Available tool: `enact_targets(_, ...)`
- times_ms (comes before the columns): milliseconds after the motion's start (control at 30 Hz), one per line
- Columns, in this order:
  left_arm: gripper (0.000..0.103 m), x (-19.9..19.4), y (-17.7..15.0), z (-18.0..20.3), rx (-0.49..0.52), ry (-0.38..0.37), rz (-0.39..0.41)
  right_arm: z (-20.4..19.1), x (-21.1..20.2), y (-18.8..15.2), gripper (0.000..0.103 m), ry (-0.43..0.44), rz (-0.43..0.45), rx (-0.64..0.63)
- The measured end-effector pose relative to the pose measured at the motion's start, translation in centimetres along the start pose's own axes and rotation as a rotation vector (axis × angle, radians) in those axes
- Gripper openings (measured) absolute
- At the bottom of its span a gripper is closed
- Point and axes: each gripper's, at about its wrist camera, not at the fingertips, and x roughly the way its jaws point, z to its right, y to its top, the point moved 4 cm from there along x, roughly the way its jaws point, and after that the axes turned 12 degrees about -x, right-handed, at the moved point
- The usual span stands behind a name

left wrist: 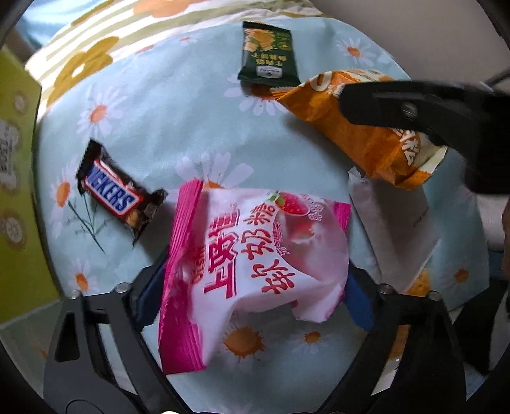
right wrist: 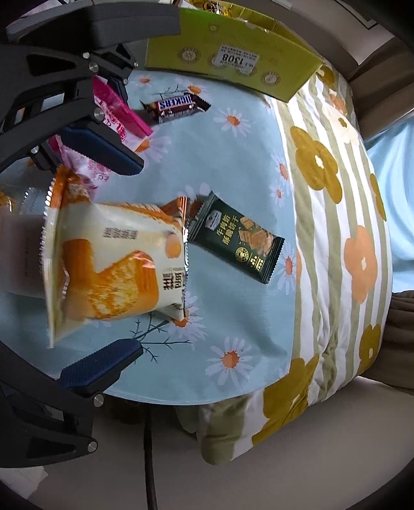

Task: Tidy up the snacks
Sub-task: 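Grasp pink strawberry candy bag with left tool while right tool grasps egg-cake pack, then carry pink candy bag and egg-cake pack over the yellow-green box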

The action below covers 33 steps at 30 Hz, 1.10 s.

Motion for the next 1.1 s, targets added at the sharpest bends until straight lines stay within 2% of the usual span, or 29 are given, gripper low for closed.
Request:
enact_targets(100,0.066,-0.2,0.3,0.3,0.028,0.003,0.008,0.2,0.6,0.2,0.102,0.005,-0.01,0.002)
enact_targets(200,0.059,-0.4,0.6,0.0,0.025,-0.007,0.011,0.2,1.3,0.4,0.102,0.012,-0.022,0.004)
enact_targets(300,0.056,-0.8,0.6,-0.1,0.021,-0.018,0.013,0.2,1.6,0.4,0.102,0.013,-0.032,-0.001)
enact_targets(500,0.055,-1.6,0.1,-0.4,0.014,-0.034,0.02,0.5,2.5,-0.1,0.102,0.027,-0.065,0.006)
enact_targets(567,0.055,-1.8,-0.3,-0.6,0.007,-0.034,0.017,0.6,2.7,-0.2,0.097,0.034,-0.064,0.013)
enact_targets(600,0.055,-1.8,-0.3,-0.7,0.002,-0.034,0.016,0.5,2.8,-0.2,0.089,0.04,-0.068,0.012)
enact_targets(633,0.055,-1.8,-0.4,-0.9,-0.004,-0.033,0.015,0.5,3.0,-0.2,0.077,0.044,-0.074,0.008)
enact_targets(667,0.055,-1.8,-0.5,-0.9,-0.007,-0.033,0.015,0.4,3.2,-0.3,0.072,0.047,-0.081,0.003)
enact_targets(867,0.055,-2.6,-1.0,-1.0,-0.036,-0.035,0.035,0.1,3.1,-0.5,0.065,0.046,-0.074,-0.014)
enact_targets(1100,0.055,-4.3,-1.6,-0.9,-0.047,-0.031,0.079,0.1,0.5,-0.7,0.064,0.043,-0.008,-0.005)
